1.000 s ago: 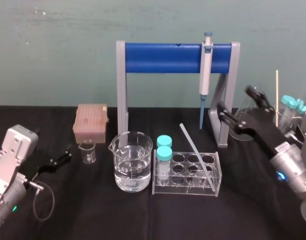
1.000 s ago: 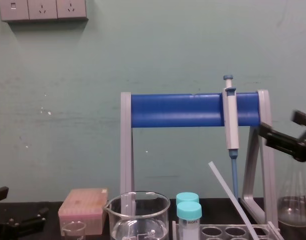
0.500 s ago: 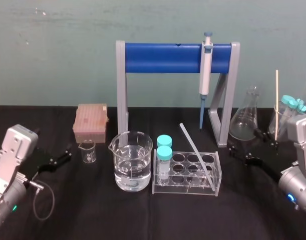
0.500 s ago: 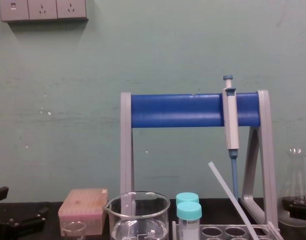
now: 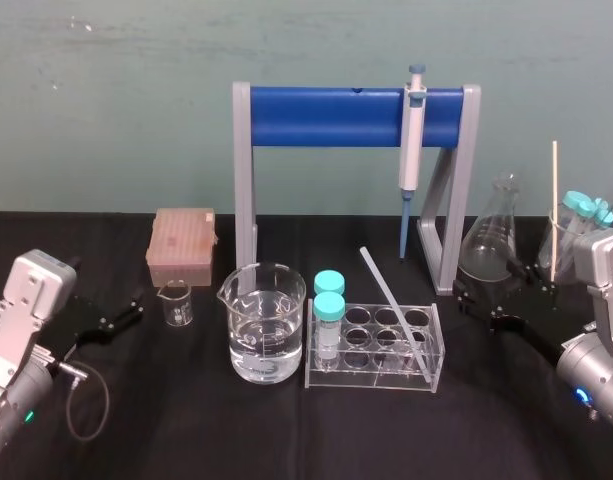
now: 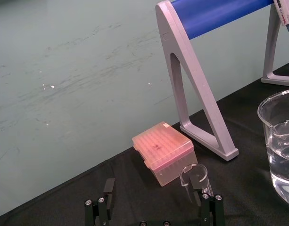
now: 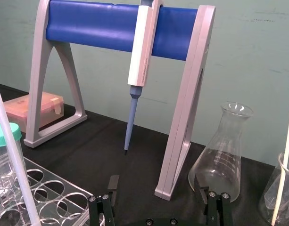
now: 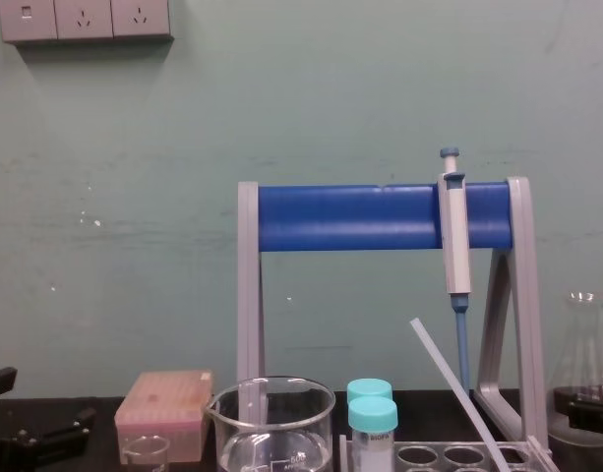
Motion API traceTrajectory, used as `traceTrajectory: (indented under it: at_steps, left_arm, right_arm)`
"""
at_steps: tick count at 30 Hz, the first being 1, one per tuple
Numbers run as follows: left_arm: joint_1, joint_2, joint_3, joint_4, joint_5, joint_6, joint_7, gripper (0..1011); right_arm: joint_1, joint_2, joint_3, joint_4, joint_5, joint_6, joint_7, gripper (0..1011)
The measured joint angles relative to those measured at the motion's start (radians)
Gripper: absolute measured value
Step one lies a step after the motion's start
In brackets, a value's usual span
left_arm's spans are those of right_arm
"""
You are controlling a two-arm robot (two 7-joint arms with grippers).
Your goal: Pick up the stirring rod with one hand, then place it down.
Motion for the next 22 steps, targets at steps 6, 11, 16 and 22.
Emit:
traceTrajectory:
  at_steps: [6,11,16,22]
  left_arm:
    - [0.0,0.0,0.0,0.0,0.0,0.0,0.0,1000]
    - [0.0,0.0,0.0,0.0,0.0,0.0,0.0,1000]
    - [0.0,0.0,0.0,0.0,0.0,0.0,0.0,1000]
    - [0.0,0.0,0.0,0.0,0.0,0.0,0.0,1000]
  right_arm:
    - [-0.001,0.001,0.001,-0.001,-0.001,0.001,-0.001,1002]
    - [-0.001,0.001,0.001,-0.002,-0.001,0.003,-0.003,1002]
    - [-0.002,0.001,0.001,-0.002,-0.001,0.003,-0.004,1002]
    - [-0.002,0.002,0.001,-0.003,-0.001,0.004,-0.005,1002]
